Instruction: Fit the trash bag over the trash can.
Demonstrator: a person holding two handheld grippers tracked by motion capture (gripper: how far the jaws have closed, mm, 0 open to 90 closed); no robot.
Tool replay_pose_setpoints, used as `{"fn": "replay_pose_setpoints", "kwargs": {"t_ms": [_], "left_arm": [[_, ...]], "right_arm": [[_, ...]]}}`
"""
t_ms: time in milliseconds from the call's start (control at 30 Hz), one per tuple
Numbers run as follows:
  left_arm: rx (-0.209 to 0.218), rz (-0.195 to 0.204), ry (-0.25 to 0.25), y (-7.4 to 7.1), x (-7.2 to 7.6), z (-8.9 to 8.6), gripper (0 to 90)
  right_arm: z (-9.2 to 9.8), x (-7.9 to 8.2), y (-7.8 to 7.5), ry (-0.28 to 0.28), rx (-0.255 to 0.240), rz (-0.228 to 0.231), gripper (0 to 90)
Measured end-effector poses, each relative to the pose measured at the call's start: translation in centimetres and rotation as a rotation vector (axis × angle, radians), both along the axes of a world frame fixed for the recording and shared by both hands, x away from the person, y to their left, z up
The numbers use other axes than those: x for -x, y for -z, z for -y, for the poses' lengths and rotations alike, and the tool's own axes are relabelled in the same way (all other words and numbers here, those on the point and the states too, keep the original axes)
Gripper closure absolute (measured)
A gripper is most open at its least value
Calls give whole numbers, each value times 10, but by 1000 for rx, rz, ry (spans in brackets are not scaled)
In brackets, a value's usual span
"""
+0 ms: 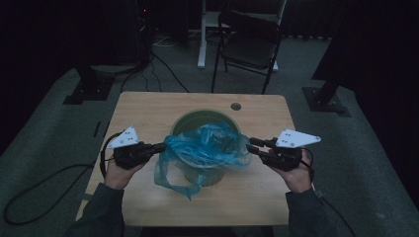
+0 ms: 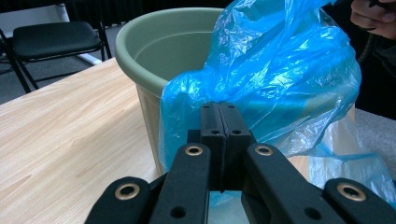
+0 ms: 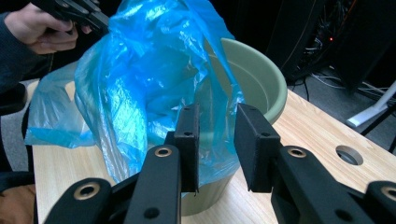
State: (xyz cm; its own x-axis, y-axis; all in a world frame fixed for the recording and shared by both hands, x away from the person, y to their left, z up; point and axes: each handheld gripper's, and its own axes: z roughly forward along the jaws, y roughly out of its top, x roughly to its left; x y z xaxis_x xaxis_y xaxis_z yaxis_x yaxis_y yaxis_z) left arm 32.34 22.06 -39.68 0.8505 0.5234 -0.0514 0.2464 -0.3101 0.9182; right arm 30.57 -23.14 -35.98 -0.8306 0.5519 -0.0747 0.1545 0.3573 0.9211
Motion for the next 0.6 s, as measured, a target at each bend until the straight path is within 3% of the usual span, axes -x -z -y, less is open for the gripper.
{"fn": "replay_pose_setpoints", "kwargs": {"t_ms": [267,500,600], "left_arm": [[-2,-2,-1,0,-1,1,900],[-6,-4,-6,1,-4,2,900],[-6,-4,-12,1,-5,1,900]], "right_arm": [[1,2,-4,7,-3,23,706],[-4,-5,-2,-5,23,-5,664],[-11,-10,1,-17,45,-17,727]]}}
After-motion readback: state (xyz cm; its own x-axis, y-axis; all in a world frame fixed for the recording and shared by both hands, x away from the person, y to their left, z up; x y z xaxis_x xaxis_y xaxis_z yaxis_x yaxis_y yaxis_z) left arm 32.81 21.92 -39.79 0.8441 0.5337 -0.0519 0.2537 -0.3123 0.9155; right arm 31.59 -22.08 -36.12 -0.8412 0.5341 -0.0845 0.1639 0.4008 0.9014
